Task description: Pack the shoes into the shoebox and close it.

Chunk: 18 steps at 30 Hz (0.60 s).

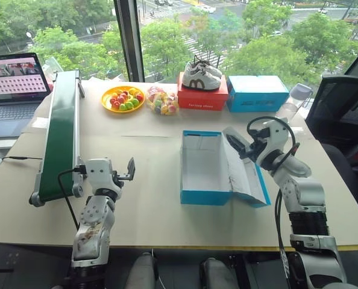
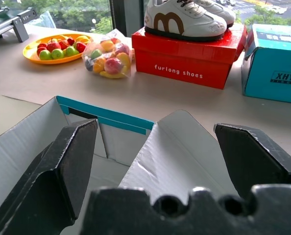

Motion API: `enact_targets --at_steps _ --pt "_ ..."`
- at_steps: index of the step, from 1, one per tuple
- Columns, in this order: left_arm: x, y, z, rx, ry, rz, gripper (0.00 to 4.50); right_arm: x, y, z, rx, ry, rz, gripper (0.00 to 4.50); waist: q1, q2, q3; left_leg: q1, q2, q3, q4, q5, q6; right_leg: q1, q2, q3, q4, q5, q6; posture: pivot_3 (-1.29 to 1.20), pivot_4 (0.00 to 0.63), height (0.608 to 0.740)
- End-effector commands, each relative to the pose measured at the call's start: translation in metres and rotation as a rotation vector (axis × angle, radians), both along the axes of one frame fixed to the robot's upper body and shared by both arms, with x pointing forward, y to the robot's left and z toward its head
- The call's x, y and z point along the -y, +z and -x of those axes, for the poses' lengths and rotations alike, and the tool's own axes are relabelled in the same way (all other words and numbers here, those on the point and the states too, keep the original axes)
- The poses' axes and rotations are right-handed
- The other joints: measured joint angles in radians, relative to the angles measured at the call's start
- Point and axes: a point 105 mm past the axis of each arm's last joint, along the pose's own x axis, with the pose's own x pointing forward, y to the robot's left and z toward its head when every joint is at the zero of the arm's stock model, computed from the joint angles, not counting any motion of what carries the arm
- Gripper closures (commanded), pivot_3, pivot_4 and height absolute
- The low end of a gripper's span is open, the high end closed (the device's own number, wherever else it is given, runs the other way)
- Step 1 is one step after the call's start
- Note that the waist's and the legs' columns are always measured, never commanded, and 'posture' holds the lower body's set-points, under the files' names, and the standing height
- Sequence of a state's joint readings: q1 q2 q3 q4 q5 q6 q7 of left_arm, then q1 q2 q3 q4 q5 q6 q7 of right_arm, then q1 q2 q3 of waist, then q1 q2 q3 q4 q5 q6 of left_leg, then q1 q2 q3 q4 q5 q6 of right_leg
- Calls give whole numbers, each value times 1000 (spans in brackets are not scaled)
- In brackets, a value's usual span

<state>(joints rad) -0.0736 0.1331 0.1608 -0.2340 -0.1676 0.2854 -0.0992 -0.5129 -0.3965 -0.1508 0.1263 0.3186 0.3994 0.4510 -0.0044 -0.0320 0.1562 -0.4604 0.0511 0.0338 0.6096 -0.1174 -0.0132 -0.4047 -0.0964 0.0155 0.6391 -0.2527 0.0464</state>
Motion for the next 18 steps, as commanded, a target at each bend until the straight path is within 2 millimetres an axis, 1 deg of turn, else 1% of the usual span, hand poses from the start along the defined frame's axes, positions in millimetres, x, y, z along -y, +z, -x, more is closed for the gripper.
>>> enact_targets --at_steps 1,2,3,4,5,8,10,12,14,15,18 --pt "-12 26 -1 84 47 -39 0 -34 35 4 110 116 -81 22 0 0 0 0 0 0 0 0 0 0 0 0 0 0 0 0 150 739" --pt "-24 41 0 123 93 -71 0 -69 49 16 121 281 -147 22 -7 0 0 0 0 0 0 0 0 0 0 0 0 0 0 0 150 739" --pt "-38 50 1 141 139 -85 0 -98 61 32 124 439 -188 22 -16 0 1 0 1 0 0 0 0 -1 1 0 1 1 0 0 150 739" --pt "-51 55 3 144 183 -90 0 -117 68 47 125 565 -198 22 -24 0 2 0 2 0 -1 0 0 -3 3 1 1 1 -2 0 150 739" --pt "-66 56 5 137 233 -89 0 -127 71 58 121 642 -193 22 -29 0 2 0 3 0 -2 1 1 -4 4 2 2 1 -3 0 150 739" --pt "-96 64 12 138 319 -77 0 -145 73 82 93 808 -162 22 -26 1 2 1 4 -3 -3 2 4 -3 6 0 5 0 -5 0 150 739" --pt "-117 68 18 128 369 -69 0 -159 71 106 69 958 -120 22 -16 0 3 1 4 -3 -3 2 4 -2 5 -1 3 -1 -5 0 150 739" --pt "-127 65 21 86 378 -60 0 -165 65 121 35 1054 -90 22 -8 -1 3 1 3 -3 -2 1 2 -1 3 -2 1 -1 -4 0 150 739" --pt "-137 59 25 39 399 -71 0 -168 57 125 7 1090 -62 22 -7 -2 3 0 3 -2 -2 -2 -4 -2 1 -2 1 -1 -5 0 150 739" --pt "-141 58 27 23 411 -75 0 -169 55 125 1 1092 -54 22 -7 -2 3 0 3 -1 -2 -3 -5 -3 1 -3 0 -4 -11 0 150 739" --pt "-147 57 30 6 428 -40 0 -171 48 119 -6 1063 -28 22 -7 -2 3 1 3 -1 -2 -4 -6 -5 -1 -4 0 -4 -11 0 150 739"
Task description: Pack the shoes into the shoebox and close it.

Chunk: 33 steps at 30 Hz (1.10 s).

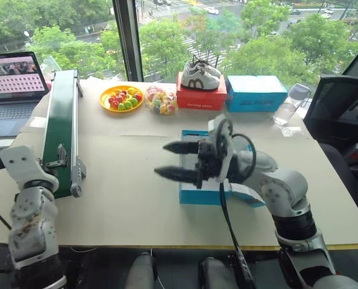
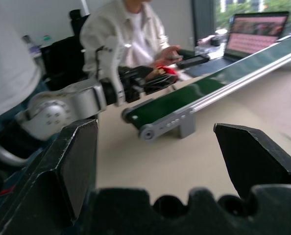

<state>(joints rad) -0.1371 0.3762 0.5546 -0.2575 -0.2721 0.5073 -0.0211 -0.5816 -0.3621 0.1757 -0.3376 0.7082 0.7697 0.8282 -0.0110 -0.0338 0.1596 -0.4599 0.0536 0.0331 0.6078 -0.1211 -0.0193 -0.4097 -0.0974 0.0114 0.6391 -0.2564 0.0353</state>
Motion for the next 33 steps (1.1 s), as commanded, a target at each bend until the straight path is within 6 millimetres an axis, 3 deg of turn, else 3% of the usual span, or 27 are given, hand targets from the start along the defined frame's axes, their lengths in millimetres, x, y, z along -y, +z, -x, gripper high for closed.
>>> enact_targets --at_steps 1,12,19,24,33 --pt "-5 7 3 -10 2 0 0 -3 3 -1 42 -9 -1 22 0 0 0 0 0 0 0 0 0 0 0 0 0 0 0 0 150 739" --pt "-4 1 -4 -80 -15 21 0 -7 -16 -7 38 -69 37 22 -1 -1 0 0 1 0 -2 0 0 1 2 0 2 3 5 0 150 739" --pt "7 -6 -12 -103 -50 37 0 -8 -21 -8 25 -98 34 22 -1 -1 0 0 1 0 -1 0 0 1 1 0 2 0 -1 0 150 739" --pt "8 -9 -15 -115 -59 36 0 -6 -32 -7 45 -107 94 22 -1 -1 0 0 0 0 -1 0 0 1 1 0 2 3 5 0 150 739" --pt "6 -13 -16 -142 -42 48 0 0 -44 -9 87 -118 175 22 -1 -1 0 0 1 0 -1 0 0 1 1 0 2 0 -1 0 150 739"
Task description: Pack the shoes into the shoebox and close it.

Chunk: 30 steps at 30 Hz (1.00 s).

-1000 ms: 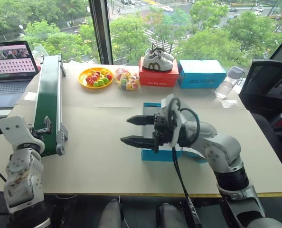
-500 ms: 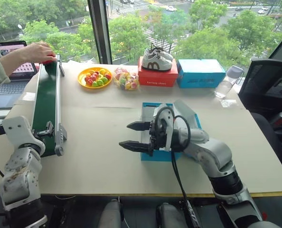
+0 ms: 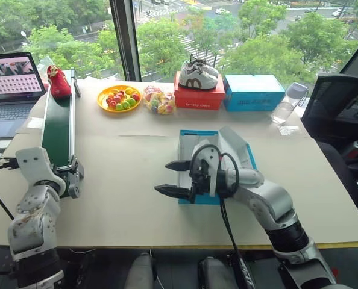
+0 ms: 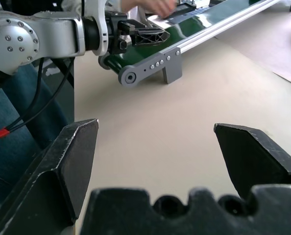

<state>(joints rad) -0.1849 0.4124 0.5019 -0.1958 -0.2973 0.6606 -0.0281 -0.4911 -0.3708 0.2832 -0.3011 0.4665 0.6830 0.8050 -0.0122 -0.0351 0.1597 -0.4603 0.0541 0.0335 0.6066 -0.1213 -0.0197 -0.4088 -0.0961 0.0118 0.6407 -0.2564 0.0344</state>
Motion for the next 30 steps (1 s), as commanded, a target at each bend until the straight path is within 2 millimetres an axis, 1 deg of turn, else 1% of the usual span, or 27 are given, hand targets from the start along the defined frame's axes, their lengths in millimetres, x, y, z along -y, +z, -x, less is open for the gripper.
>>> enact_targets --at_steps 1,4,8,11,15,30 --pt "-3 11 -1 11 16 -20 0 -1 5 2 63 21 7 22 0 0 0 0 0 0 0 0 0 0 0 0 0 0 0 0 150 739" --pt "-2 18 -3 18 16 -8 0 0 7 3 81 31 22 22 0 0 0 0 0 0 0 0 0 0 0 0 0 0 0 0 150 739" --pt "-3 24 -3 20 18 -10 0 1 7 3 85 32 27 22 0 -1 0 0 0 0 1 0 0 1 0 0 0 0 1 0 150 739" --pt "-3 25 -3 18 18 -12 0 1 6 3 84 29 30 22 0 -1 0 0 0 0 0 0 0 0 0 0 0 1 1 0 150 739" --pt "-3 26 -3 12 21 -12 0 1 5 3 82 25 31 22 0 -1 0 0 0 0 0 0 0 0 0 0 0 3 6 0 150 739" --pt "0 35 -9 24 5 -19 0 3 3 1 78 8 38 22 0 -1 0 0 0 0 0 0 0 0 0 0 0 3 6 0 150 739"
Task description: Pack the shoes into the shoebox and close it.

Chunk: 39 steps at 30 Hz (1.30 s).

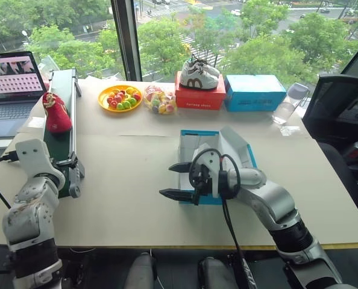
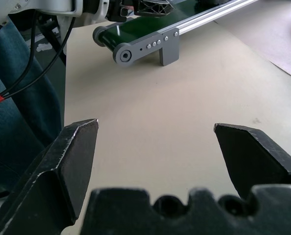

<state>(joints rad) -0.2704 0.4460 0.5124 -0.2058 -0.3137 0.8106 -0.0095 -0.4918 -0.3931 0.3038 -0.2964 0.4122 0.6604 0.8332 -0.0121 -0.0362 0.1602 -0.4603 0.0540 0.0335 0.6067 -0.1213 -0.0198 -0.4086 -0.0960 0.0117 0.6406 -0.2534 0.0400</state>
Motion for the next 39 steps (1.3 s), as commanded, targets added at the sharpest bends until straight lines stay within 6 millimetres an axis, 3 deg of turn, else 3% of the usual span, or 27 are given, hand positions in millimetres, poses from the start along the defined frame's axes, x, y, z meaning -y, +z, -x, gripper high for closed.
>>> enact_targets --at_steps 1,13,23,31,39 --pt "0 22 0 63 3 -50 0 1 8 2 44 4 -18 22 0 0 0 0 0 0 0 0 0 0 0 0 0 0 0 0 150 739" --pt "-4 16 0 47 16 -47 0 3 8 2 37 -8 -23 22 0 0 0 0 0 0 0 0 0 0 0 0 0 0 0 0 150 739" --pt "-16 -31 10 -137 114 37 0 5 10 1 39 -21 -29 22 1 0 0 0 0 0 0 0 0 0 0 0 0 0 1 0 150 739" --pt "0 -23 4 -68 77 108 1952 6 11 -2 46 -33 -30 0 3 1 0 2 0 0 -1 0 0 1 0 0 1 -3 -5 0 150 739" --pt "-4 -21 4 -59 110 128 1952 6 9 -3 49 -38 -25 0 2 1 0 3 0 0 0 0 0 2 0 0 1 -2 -3 0 150 739"
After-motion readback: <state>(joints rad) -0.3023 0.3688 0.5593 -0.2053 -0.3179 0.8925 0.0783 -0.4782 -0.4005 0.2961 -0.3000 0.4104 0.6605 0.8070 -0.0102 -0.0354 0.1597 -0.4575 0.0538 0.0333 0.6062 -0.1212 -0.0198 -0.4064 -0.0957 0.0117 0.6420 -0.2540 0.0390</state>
